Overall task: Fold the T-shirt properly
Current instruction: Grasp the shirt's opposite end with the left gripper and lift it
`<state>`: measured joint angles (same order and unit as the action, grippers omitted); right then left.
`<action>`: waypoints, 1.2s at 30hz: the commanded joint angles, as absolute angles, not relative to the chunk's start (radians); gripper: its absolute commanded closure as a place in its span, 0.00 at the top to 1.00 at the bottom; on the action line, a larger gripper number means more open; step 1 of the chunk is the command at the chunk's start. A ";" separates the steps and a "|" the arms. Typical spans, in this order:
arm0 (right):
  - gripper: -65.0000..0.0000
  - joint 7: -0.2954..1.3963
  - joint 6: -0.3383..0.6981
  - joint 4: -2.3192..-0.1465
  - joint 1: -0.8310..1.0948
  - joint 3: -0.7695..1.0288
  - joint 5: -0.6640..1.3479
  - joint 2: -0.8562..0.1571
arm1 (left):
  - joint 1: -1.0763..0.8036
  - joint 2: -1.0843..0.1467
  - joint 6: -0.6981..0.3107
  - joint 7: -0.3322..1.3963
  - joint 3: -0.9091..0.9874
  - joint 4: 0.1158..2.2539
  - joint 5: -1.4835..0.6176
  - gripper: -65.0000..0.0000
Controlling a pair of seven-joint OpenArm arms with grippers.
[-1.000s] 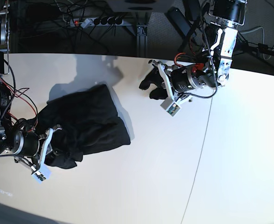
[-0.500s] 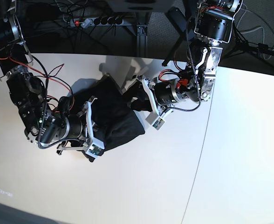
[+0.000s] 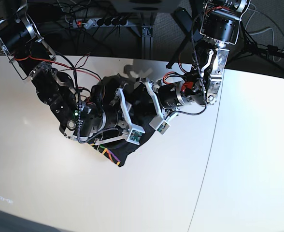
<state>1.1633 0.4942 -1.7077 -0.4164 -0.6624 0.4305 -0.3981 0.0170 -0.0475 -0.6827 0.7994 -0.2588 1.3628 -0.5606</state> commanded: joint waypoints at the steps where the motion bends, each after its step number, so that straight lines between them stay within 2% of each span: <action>1: 0.48 1.152 0.538 -1.724 -0.443 -0.657 0.446 -0.401 | 0.025 -0.047 -0.684 0.827 -0.261 1.366 -0.542 0.52; 2: 0.51 1.152 0.538 -1.724 -0.443 -0.657 0.444 -0.401 | 0.025 -0.047 -0.684 0.827 -0.260 1.366 -0.542 0.52; 10: 0.51 1.153 0.538 -1.747 -0.443 -0.657 0.452 -0.401 | 0.025 -0.084 -0.686 0.902 -0.229 1.396 -0.687 0.52; 19: 0.51 1.157 0.566 -1.800 -0.442 -0.667 0.566 -0.401 | 0.025 -0.190 -0.693 0.925 -0.011 1.520 -0.722 0.52; 25: 0.51 1.160 0.576 -1.805 -0.443 -0.760 0.648 -0.401 | 0.013 -0.267 -0.693 0.925 0.079 1.525 -0.745 0.52; 30: 0.50 1.119 0.572 -1.822 -0.450 -0.781 0.575 -0.398 | -0.004 -0.311 -0.693 0.925 0.126 1.525 -0.792 0.52; 31: 0.46 1.111 0.572 -1.822 -0.458 -0.768 0.549 -0.398 | -0.006 -0.312 -0.693 0.925 0.133 1.525 -0.794 0.52; 32: 0.36 1.104 0.567 -1.822 -0.467 -0.750 0.522 -0.398 | -0.009 -0.313 -0.693 0.925 0.136 1.525 -0.797 0.52; 34: 0.02 1.100 0.545 -1.822 -0.488 -0.697 0.479 -0.398 | -0.016 -0.313 -0.693 0.925 0.136 1.525 -0.796 0.52; 36: 0.00 1.097 0.546 -1.822 -0.509 -0.635 0.465 -0.399 | -0.021 -0.313 -0.693 0.925 0.136 1.525 -0.796 0.52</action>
